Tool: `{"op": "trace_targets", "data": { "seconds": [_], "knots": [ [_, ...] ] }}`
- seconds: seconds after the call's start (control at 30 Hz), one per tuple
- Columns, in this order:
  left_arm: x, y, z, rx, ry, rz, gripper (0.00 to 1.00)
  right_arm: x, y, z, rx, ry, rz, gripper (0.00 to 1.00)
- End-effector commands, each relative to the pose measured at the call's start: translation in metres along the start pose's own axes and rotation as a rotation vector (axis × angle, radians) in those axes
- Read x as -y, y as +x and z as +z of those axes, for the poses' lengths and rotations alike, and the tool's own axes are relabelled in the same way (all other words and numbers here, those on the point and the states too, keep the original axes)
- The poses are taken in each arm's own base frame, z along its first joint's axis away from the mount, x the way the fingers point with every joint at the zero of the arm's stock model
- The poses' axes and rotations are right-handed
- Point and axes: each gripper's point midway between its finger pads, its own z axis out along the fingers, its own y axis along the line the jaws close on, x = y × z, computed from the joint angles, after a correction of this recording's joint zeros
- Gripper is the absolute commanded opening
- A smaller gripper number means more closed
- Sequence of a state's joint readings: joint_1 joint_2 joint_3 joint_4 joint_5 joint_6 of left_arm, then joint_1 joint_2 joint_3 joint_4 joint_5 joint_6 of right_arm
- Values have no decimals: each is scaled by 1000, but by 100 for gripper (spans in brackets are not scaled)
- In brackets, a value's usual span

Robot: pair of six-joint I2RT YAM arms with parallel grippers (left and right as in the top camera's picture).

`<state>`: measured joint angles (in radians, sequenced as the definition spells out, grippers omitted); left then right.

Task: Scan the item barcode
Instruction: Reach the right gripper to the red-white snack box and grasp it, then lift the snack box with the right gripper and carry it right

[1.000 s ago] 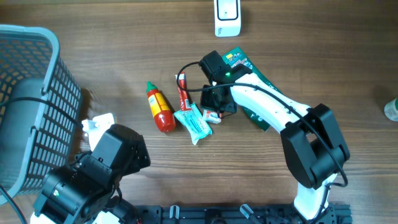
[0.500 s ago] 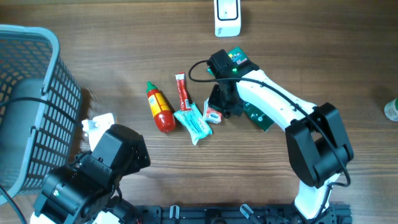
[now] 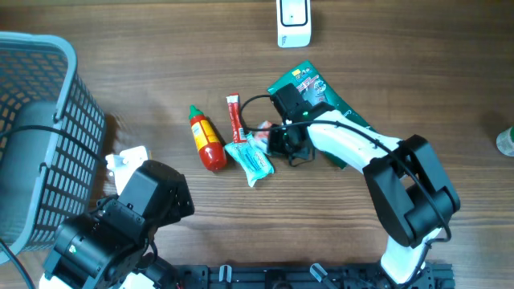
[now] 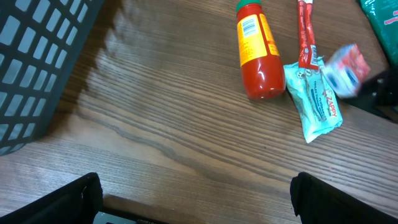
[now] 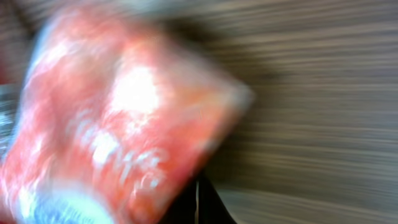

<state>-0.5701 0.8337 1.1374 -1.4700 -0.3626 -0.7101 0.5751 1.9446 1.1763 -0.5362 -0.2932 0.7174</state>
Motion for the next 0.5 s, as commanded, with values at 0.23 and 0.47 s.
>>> {"op": "trace_targets", "data": {
  "seconds": [0.23,0.47],
  "knots": [
    [-1,-1,0,10,-6,-10,100,-94,-10,-35,15,-357,-136,5],
    [-1,-1,0,10,-6,-10,100,-73,-53,-63,227,-256,-143,72]
  ]
}}
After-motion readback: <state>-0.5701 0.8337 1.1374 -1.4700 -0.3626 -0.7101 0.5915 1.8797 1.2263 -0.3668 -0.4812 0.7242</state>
